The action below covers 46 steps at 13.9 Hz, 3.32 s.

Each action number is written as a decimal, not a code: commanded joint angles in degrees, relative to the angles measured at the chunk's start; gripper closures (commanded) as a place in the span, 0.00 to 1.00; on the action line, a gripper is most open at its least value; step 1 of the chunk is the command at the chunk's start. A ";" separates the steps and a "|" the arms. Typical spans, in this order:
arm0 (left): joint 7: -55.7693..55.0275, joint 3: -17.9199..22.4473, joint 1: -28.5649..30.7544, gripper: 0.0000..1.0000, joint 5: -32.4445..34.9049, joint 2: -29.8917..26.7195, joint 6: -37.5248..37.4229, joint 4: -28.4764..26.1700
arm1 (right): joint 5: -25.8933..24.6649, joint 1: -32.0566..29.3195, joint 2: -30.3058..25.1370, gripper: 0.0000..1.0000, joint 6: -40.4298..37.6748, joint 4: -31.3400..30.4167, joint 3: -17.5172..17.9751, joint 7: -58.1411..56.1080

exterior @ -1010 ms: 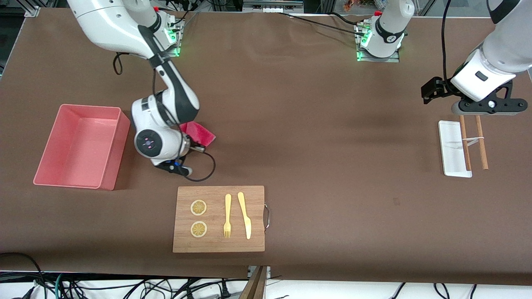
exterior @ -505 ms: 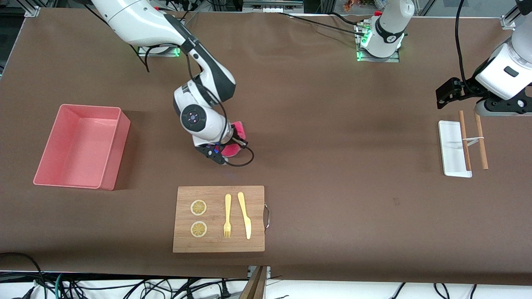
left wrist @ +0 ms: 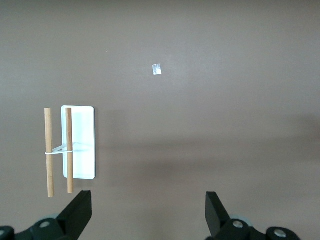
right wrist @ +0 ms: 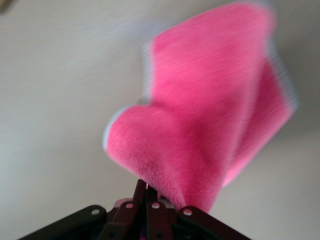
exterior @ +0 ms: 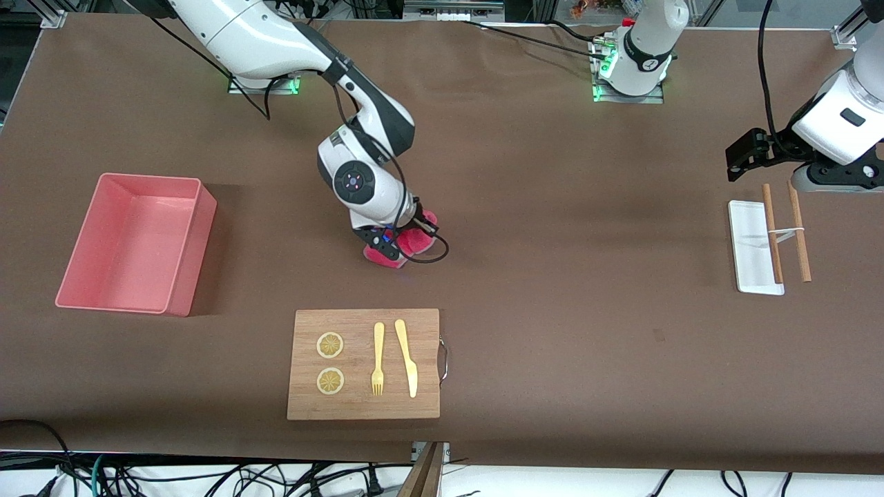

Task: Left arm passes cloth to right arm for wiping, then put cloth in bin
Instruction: 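Wipe the table with the cloth using the right gripper, back and forth, then carry the cloth over the pink bin and open the right gripper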

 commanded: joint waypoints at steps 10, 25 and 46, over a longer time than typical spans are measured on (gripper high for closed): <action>1.41 -0.21 2.55 0.00 -1.70 0.63 -3.41 2.09 | -0.61 -6.46 -6.58 1.00 -22.96 -0.03 -21.42 -47.82; 3.61 -0.21 2.55 0.00 -1.70 0.63 -3.41 2.09 | -15.10 -12.78 -25.23 1.00 -48.55 8.41 -38.12 -89.65; 3.61 -0.21 2.02 0.00 -2.40 0.72 -3.58 3.32 | -1.14 -15.07 -27.30 0.00 -29.79 -4.69 -36.65 -82.05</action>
